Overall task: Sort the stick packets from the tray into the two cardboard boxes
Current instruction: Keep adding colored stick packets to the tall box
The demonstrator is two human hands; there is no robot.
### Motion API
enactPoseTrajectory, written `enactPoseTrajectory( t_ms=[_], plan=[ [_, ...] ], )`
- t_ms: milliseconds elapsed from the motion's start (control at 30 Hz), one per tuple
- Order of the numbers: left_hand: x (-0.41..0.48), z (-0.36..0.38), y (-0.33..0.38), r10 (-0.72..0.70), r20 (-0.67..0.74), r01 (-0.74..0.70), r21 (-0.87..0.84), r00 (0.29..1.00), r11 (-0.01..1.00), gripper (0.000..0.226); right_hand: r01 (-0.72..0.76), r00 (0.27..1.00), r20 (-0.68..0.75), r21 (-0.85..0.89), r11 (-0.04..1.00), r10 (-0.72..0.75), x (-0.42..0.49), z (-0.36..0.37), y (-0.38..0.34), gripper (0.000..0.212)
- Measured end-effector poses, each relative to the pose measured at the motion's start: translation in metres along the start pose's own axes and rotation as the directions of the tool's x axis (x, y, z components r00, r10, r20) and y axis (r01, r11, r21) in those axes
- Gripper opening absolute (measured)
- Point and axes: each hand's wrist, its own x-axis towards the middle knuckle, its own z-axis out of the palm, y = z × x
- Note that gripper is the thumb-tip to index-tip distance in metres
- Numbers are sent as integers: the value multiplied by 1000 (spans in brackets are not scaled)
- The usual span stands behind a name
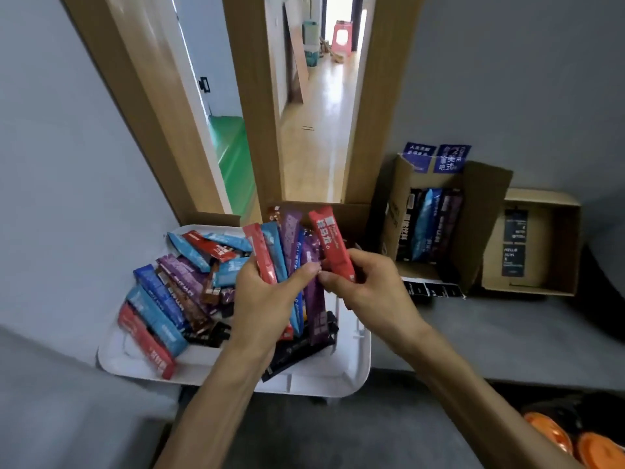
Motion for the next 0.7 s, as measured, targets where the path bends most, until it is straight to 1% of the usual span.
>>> enactPoseTrajectory(
  t_ms=[33, 100, 133, 200, 267, 333, 433, 500, 567, 633, 700],
  plan=[
    [0, 3, -1, 17, -27, -17, -10, 999, 1000, 39, 13, 998, -56, -21, 1000, -14, 0, -6, 3, 9],
    [1, 7, -6, 65, -98, -63, 23, 993, 998, 43, 12, 982, -189, -47, 999, -21, -3, -18, 12, 18],
    [1, 9, -11, 98, -123, -91, 60, 988, 994, 43, 11, 969, -247, -33, 999, -18, -6, -25, 17, 24],
    [-2, 12, -23, 160, -117, -140, 166, 980, 976, 44, 1, 943, -333, -14, 1000, -6, -16, -36, 29, 28],
    [-1, 14, -39, 185, -77, -156, 284, 980, 946, 47, -27, 926, -378, -71, 997, -2, -26, -46, 40, 26],
    [2, 15, -49, 197, -46, -165, 383, 979, 909, 44, -50, 912, -410, -124, 991, -5, -31, -58, 45, 26],
    [8, 17, -48, 211, -64, -165, 424, 975, 891, 37, -45, 880, -474, -149, 988, -31, -29, -84, 44, 23],
    [7, 20, -38, 230, -131, -165, 381, 964, 910, 34, -55, 887, -461, -157, 986, -24, -22, -102, 41, 24],
    [3, 25, -25, 233, -203, -164, 308, 951, 937, 31, -105, 918, -396, -189, 976, 22, -8, -116, 39, 19],
    [-3, 31, -13, 220, -233, -162, 243, 947, 956, 28, -168, 954, -288, -290, 942, 81, 11, -122, 36, 15],
    [-8, 38, -8, 216, -244, -168, 201, 945, 965, 30, -196, 967, -227, -365, 910, 117, 28, -121, 35, 11]
  ],
)
